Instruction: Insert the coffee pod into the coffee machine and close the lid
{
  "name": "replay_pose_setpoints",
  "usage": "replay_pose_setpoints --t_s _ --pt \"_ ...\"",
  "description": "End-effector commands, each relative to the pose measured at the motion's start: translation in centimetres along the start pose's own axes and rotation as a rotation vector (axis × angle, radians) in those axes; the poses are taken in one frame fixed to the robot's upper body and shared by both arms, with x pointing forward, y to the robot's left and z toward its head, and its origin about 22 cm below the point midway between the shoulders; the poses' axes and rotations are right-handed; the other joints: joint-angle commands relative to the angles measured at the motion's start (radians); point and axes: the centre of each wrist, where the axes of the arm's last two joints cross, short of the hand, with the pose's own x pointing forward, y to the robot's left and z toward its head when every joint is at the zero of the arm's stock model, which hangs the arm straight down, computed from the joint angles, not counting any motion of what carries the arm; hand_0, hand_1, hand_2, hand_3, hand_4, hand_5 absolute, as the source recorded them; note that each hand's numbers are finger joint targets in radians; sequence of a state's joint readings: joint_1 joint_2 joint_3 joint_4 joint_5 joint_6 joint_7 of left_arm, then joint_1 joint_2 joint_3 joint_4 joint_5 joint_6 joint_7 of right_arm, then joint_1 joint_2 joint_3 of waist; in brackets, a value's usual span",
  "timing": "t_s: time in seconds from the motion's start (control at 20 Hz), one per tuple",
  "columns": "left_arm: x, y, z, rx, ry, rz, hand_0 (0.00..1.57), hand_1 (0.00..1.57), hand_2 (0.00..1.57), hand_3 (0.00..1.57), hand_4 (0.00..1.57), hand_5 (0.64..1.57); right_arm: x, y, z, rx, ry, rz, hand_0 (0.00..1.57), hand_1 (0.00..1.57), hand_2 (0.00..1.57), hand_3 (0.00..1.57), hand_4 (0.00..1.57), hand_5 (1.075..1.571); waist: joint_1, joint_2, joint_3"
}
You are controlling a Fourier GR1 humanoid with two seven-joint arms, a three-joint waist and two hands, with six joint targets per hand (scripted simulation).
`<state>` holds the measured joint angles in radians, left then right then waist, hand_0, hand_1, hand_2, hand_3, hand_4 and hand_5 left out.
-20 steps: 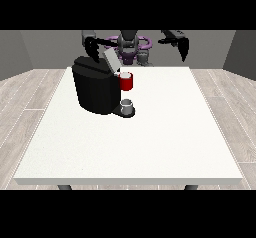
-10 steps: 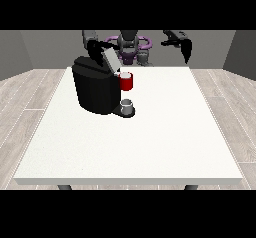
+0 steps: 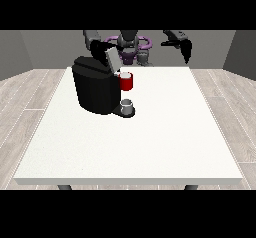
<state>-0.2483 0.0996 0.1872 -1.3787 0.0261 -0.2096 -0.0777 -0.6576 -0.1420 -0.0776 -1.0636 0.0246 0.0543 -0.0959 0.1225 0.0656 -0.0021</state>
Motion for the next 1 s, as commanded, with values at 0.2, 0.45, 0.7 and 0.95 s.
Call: replay_pose_setpoints --t_s 0.2,0.45,0.7,0.95 --pt "0.0 1.1 0.0 0.021 0.0 0.0 0.0 0.0 0.0 0.0 0.16 1.571 1.5 0.3 -1.9 0.051 0.01 0.043 0.0 0.0 0.0 0.0 0.15 1.571 0.006 0.017 0.0021" --pt "-0.6 -0.1 0.3 0.006 0.012 -0.002 0.0 0.0 0.0 0.0 0.15 1.571 2.8 2.1 -2.9 0.071 -0.01 0.111 0.0 0.0 0.0 0.0 0.21 1.571 0.033 0.008 0.0021" --pt "-0.4 -0.4 -0.3 -0.026 -0.025 0.006 0.0 0.0 0.0 0.0 0.2 1.571 3.9 3.6 -3.6 0.12 -0.011 0.131 0.0 0.0 0.0 0.0 0.14 1.571 0.008 -0.017 0.002" --pt "-0.2 -2.5 0.3 -0.058 -0.106 0.01 0.0 0.0 0.0 0.0 0.14 1.571 3.3 4.1 -3.8 0.085 -0.048 0.08 0.0 0.0 0.0 0.0 0.12 1.571 0.038 -0.002 0.0021"
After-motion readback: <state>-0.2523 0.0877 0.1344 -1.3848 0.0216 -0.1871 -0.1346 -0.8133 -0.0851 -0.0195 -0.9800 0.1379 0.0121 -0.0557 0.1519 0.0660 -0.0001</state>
